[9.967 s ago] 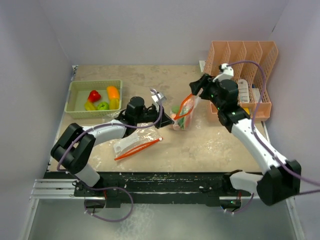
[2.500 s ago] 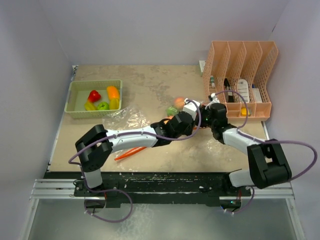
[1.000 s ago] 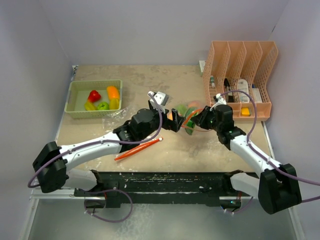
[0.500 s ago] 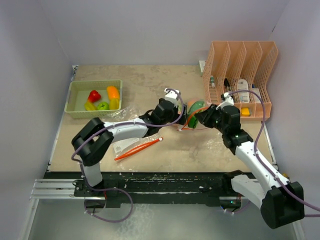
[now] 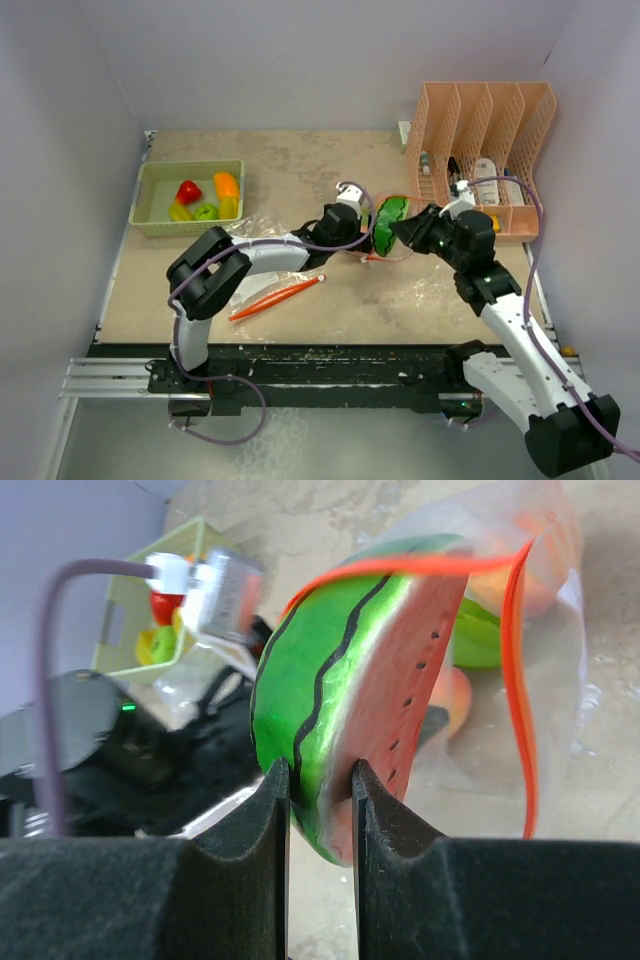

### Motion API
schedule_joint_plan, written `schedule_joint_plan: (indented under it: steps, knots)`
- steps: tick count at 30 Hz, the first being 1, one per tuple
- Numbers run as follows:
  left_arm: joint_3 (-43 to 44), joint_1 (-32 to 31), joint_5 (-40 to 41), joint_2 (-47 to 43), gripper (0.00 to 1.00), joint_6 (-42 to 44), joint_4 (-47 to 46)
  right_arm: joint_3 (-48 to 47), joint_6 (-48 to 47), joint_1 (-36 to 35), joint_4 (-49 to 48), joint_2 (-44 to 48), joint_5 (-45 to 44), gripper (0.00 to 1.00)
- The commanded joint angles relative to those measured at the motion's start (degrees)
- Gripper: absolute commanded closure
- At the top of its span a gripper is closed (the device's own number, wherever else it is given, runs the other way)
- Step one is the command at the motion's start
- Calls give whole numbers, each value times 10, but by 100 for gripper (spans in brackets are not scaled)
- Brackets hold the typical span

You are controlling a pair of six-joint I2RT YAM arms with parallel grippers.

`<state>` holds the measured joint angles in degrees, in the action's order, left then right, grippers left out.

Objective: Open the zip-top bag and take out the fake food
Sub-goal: Pick up the fake fruit from the zipper food storage bag.

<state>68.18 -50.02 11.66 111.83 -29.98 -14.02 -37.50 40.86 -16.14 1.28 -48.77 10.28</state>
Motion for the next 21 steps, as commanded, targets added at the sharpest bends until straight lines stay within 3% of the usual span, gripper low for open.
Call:
schedule_joint_plan:
  steps: [1, 11, 21]
  knots:
    - [33, -4, -6, 11, 4, -5, 8, -67, 14, -4, 17, 36, 25, 100]
    - [58, 11, -22, 2, 3, -4, 37, -131, 11, -4, 56, 63, 32, 100]
    - [6, 28, 8, -155, 1, 18, 78, -182, -6, -4, 19, 8, 26, 100]
